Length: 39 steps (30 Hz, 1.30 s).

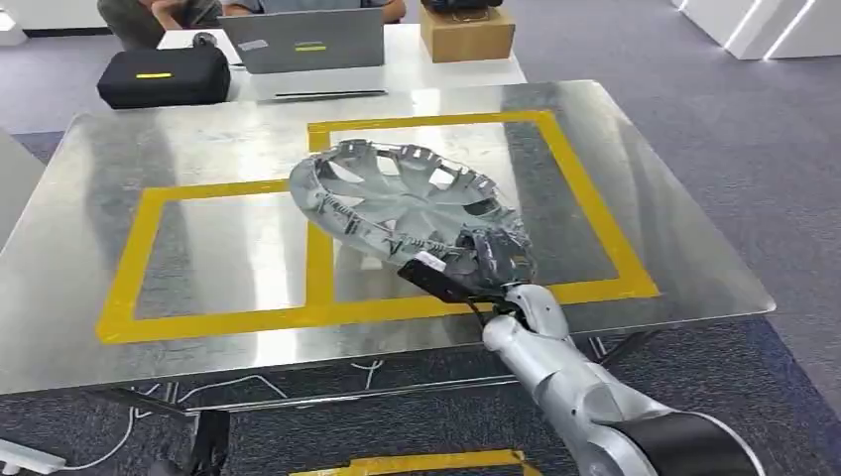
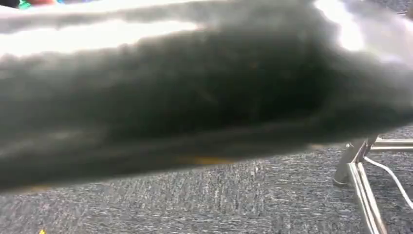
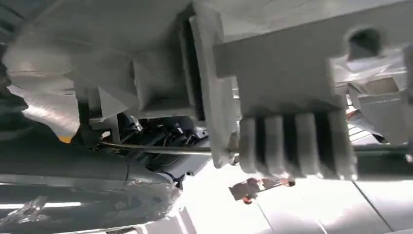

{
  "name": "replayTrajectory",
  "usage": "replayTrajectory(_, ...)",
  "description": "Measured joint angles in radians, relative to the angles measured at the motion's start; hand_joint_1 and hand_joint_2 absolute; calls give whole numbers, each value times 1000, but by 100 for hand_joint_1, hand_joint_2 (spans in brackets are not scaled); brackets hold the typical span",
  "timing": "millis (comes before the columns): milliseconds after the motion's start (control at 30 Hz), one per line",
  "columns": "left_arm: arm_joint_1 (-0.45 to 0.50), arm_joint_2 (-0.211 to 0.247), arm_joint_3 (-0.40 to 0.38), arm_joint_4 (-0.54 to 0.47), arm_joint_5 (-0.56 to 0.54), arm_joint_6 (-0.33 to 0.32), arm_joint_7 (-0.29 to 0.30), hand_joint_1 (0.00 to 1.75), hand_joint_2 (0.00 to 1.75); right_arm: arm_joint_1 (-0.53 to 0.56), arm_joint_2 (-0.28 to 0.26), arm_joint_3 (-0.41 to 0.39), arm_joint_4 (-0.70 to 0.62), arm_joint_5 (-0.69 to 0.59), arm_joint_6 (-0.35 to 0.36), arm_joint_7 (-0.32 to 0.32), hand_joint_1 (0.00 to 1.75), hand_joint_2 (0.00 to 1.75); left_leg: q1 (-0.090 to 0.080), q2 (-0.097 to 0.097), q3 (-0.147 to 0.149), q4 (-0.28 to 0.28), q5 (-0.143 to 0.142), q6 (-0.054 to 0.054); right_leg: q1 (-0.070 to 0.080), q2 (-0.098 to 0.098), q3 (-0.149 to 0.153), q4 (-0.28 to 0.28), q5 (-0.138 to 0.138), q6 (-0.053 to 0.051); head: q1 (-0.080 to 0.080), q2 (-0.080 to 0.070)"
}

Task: Take the parts from the cabinet and place them on the table.

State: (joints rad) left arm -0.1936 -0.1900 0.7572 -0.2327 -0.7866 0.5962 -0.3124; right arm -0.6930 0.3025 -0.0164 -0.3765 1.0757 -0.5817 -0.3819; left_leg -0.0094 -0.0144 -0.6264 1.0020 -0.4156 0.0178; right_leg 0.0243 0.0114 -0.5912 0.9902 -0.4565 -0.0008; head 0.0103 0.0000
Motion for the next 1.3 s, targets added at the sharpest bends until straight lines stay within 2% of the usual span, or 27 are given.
replayTrajectory(267,-5,-1,0,0,16,-27,-51,0,0,-5,0,-6,-3,-135,17,-100,175,175,0,0,0,0,0,0,0,0,0,0,0,0,0,0)
replayTrajectory(467,-11,-4,3,0,57,-48,-96,0,0,-6,0,-6,-9,-189,27,-118,175,175,0,1,0,0,0,0,0,1,0,0,0,0,0,0)
replayTrajectory(633,-13,-5,5,0,70,-107,-128,0,0,-6,-1,-1,-11,-219,23,-124,175,175,0,1,0,0,0,0,0,1,-1,0,0,0,0,0)
replayTrajectory(667,-14,-5,5,0,72,-112,-134,0,0,-6,-1,2,-12,-226,22,-124,0,0,0,1,0,0,0,0,0,1,-1,0,0,0,0,0)
replayTrajectory(833,-16,-8,5,0,79,-114,-137,0,0,-6,-2,22,-12,-251,22,-121,0,0,0,1,0,0,0,0,0,2,-1,0,0,0,0,0)
replayTrajectory(1033,-17,-10,5,0,76,-80,-138,0,0,-4,-3,47,-12,-257,16,-120,0,0,0,1,0,0,0,0,0,1,-1,0,0,0,0,0)
replayTrajectory(1300,-17,-10,0,0,66,-69,-134,0,0,11,-8,91,-12,-213,-39,-99,0,0,0,1,-1,0,0,0,0,1,-1,0,0,-1,0,0)
